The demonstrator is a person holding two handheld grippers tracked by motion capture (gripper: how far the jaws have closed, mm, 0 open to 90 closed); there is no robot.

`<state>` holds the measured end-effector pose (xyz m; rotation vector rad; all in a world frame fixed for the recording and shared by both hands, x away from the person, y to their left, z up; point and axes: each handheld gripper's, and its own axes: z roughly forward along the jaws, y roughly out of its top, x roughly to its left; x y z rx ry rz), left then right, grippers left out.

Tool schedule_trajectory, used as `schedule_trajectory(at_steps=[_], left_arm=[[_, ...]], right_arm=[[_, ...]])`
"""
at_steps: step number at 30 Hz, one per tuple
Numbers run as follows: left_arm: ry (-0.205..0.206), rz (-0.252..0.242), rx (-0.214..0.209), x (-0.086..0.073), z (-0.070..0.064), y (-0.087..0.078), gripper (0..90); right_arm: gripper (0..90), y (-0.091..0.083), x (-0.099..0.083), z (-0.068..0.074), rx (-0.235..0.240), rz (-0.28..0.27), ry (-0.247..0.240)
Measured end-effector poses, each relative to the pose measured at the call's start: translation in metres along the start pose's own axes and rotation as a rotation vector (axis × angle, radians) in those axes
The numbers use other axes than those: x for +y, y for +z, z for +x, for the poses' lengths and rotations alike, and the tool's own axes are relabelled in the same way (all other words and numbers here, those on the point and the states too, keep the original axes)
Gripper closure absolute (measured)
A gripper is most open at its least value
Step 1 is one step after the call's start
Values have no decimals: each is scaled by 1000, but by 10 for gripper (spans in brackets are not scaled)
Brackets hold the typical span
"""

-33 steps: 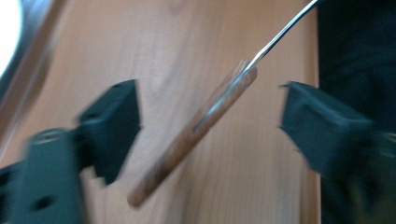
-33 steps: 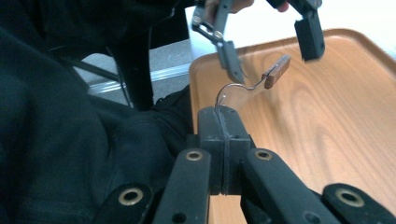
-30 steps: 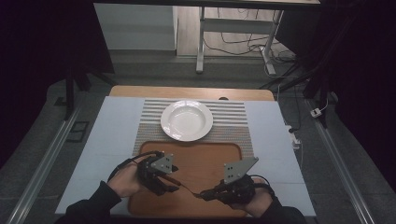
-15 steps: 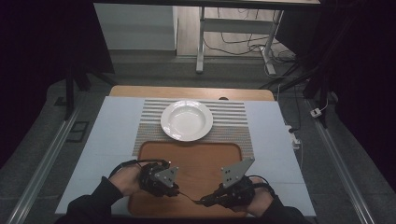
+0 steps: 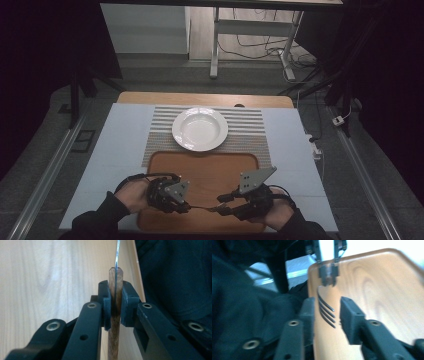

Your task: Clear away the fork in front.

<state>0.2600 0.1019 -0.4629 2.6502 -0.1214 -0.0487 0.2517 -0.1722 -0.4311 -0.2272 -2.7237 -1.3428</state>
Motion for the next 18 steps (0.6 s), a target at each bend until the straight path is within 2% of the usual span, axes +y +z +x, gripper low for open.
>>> schedule_trajectory(at_steps=[4,5,6,7,10,13,14,15,16,18], left_arm=[[-97,-32,31,-7,-4,-6,800],[-97,-32,31,-7,-4,-6,800],[-117,-36,32,-9,-4,-8,800],[-135,-40,35,-10,-4,-9,800],[-200,-45,59,-14,-4,-10,799],[-264,-43,71,-17,-4,-10,799],[-290,-40,74,-19,-3,-10,799],[-317,-36,79,-20,-3,-10,799],[-341,-30,84,-23,-2,-10,799],[-399,-29,90,-27,-1,-11,799]], right_arm=[[493,-8,-3,-2,-104,-36,17],[469,-10,-4,-3,-132,-35,23],[440,-11,-6,-3,-159,-42,35],[440,-11,-6,-3,-159,-42,35],[347,-18,-12,-4,-244,-52,79],[251,-21,-18,-5,-306,-53,114],[251,-21,-18,-5,-306,-53,114],[193,-23,-21,-5,-355,-51,134],[193,-23,-21,-5,-355,-51,134],[180,-27,-25,-5,-393,-51,154]])
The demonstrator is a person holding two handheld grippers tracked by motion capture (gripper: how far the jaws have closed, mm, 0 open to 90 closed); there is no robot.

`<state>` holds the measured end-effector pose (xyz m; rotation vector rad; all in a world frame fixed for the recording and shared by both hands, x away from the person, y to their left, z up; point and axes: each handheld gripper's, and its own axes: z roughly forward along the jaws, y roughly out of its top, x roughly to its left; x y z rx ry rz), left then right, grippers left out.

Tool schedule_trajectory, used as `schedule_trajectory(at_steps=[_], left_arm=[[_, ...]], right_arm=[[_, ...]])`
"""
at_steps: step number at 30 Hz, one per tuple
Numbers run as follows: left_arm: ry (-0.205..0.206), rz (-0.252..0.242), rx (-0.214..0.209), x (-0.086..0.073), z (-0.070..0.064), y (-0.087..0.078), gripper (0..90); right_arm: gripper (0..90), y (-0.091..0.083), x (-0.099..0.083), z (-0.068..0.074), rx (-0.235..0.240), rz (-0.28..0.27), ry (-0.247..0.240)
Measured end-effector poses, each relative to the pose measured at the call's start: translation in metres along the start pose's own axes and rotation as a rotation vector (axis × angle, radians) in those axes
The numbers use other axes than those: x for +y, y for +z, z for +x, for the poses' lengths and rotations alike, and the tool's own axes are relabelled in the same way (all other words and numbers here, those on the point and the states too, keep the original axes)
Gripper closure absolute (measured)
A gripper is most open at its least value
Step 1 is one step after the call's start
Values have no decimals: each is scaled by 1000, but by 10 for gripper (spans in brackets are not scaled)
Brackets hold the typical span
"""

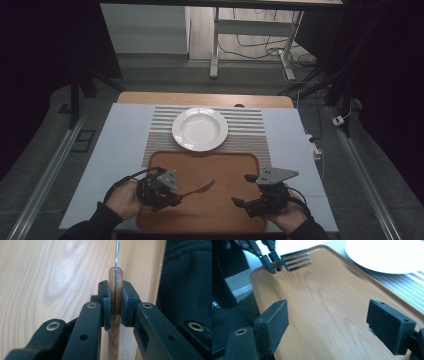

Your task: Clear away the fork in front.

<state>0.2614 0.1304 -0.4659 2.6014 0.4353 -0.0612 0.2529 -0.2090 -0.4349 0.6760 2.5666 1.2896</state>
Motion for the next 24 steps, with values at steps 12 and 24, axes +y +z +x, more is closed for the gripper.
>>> schedule_trajectory(at_steps=[12,24], left_arm=[[-282,-18,42,-18,1,-4,798],[-448,-19,107,-29,1,-2,796]], right_arm=[[15,-20,-18,-5,-148,0,95],[0,-42,-36,-3,-264,5,153]])
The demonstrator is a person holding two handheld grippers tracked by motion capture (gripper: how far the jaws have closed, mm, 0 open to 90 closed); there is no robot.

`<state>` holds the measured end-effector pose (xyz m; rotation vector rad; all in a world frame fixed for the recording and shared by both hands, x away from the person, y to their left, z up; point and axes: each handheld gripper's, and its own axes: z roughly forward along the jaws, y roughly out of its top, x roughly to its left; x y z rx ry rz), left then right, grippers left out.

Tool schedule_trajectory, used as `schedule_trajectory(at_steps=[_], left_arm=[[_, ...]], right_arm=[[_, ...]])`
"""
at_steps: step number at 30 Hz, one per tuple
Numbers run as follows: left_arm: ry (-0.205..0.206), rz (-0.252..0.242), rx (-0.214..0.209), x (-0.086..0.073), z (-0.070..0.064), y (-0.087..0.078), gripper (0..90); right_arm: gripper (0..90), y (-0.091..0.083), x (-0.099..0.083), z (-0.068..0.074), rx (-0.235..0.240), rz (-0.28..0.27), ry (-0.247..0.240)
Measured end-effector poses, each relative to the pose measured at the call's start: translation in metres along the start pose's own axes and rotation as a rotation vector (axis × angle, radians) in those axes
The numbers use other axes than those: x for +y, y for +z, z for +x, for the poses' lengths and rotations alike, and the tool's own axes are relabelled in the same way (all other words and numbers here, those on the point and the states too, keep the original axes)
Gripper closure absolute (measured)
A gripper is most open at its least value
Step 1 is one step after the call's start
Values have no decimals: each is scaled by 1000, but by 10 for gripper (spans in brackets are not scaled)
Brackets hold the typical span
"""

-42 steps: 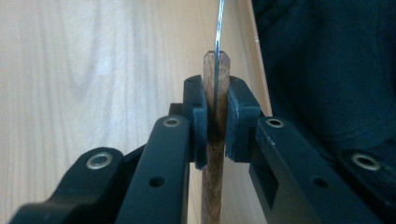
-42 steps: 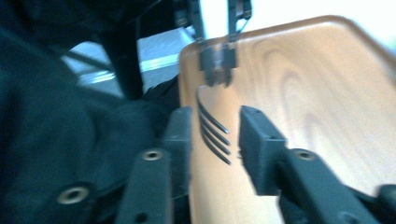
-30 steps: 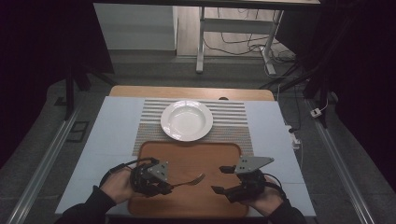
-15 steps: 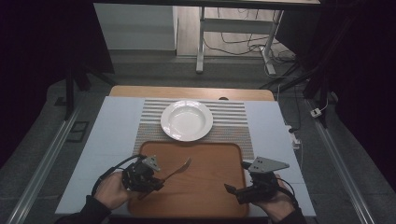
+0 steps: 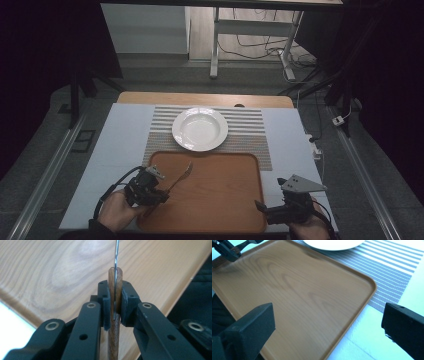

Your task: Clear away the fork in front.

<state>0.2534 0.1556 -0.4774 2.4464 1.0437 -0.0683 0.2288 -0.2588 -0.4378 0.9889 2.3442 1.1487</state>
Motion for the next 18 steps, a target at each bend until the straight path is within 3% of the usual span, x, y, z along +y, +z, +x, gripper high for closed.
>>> schedule_trajectory(at_steps=[11,18], left_arm=[[-165,28,38,-2,12,10,793],[-184,44,76,-4,16,14,785]], right_arm=[[0,-8,-10,0,-20,37,-6],[0,-8,-13,-3,-20,46,7]])
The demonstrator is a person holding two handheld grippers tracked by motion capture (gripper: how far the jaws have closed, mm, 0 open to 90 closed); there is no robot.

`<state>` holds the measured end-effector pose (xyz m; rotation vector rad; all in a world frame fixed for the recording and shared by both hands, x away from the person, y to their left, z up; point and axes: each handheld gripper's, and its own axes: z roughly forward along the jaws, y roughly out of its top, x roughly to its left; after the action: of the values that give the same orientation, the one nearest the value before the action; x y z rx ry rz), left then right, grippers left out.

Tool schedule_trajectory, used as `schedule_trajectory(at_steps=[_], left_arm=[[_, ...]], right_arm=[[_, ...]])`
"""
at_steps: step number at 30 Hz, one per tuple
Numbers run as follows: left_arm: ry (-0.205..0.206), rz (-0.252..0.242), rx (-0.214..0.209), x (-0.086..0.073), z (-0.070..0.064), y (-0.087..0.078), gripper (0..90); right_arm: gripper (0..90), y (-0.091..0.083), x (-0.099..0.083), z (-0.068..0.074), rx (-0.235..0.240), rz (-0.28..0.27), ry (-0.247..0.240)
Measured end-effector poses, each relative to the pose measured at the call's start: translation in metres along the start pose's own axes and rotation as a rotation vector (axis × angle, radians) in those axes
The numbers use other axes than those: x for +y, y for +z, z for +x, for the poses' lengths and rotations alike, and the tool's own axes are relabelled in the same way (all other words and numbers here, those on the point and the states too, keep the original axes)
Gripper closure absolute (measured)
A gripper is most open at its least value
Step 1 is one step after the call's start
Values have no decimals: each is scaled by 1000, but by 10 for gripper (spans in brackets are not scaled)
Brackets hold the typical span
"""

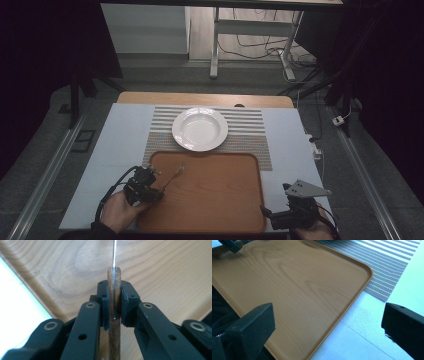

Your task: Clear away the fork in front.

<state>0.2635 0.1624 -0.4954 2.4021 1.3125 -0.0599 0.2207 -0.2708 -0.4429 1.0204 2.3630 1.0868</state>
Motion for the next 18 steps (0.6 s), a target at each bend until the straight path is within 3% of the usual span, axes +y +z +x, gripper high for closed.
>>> schedule_trajectory(at_steps=[3,6,12,15,18], left_arm=[[11,18,15,-1,0,4,760],[18,16,-4,-1,1,5,746],[32,-70,-30,-2,3,-10,656],[41,-108,-34,-1,5,-17,662],[60,-139,-38,3,5,-22,721]], right_arm=[[0,0,0,0,1,1,2],[0,-1,0,-1,4,0,5],[0,-2,-1,-3,8,-4,21],[0,-2,-2,-4,9,-3,25],[0,-1,-1,-3,10,4,21]])
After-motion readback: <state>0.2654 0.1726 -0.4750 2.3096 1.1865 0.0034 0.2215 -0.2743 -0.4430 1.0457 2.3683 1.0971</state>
